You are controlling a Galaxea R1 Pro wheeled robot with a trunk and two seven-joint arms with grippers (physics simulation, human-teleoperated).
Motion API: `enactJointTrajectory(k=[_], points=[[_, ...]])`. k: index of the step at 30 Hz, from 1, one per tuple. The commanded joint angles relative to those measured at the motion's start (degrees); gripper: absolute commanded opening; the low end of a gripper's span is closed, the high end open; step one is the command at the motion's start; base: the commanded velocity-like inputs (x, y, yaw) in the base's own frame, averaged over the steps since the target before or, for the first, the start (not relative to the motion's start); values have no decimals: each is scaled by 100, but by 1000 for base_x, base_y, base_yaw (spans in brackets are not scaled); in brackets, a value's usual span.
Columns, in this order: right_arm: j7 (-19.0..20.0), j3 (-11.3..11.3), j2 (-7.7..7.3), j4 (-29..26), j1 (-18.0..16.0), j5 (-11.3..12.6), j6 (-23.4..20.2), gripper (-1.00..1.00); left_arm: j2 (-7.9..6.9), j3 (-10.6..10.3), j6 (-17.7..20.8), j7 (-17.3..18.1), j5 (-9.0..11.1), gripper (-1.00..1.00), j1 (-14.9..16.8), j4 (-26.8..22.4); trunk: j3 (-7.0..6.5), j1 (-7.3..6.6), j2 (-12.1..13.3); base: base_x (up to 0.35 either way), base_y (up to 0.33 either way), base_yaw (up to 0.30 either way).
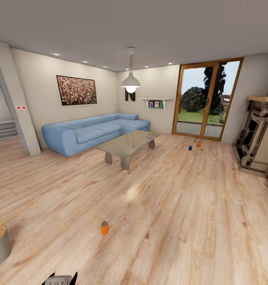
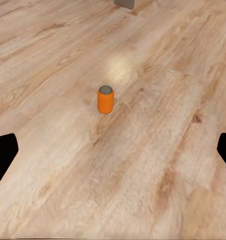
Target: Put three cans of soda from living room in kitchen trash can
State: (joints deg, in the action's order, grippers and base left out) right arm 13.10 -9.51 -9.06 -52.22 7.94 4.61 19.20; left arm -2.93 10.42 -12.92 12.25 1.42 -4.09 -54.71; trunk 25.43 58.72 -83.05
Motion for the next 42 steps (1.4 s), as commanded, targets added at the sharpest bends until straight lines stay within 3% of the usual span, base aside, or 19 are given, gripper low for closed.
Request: enactJointTrajectory(k=[1,42], points=[[47,-8,0,12,-1,49,5,100,3,13,-1,41,16,100,-2,-4,4,0,-2,0,-279,244],[48,-7,0,97,-108,49,-4,100,3,13,-9,41,25,100,-4,-4,4,0,-2,0,-260,245]])
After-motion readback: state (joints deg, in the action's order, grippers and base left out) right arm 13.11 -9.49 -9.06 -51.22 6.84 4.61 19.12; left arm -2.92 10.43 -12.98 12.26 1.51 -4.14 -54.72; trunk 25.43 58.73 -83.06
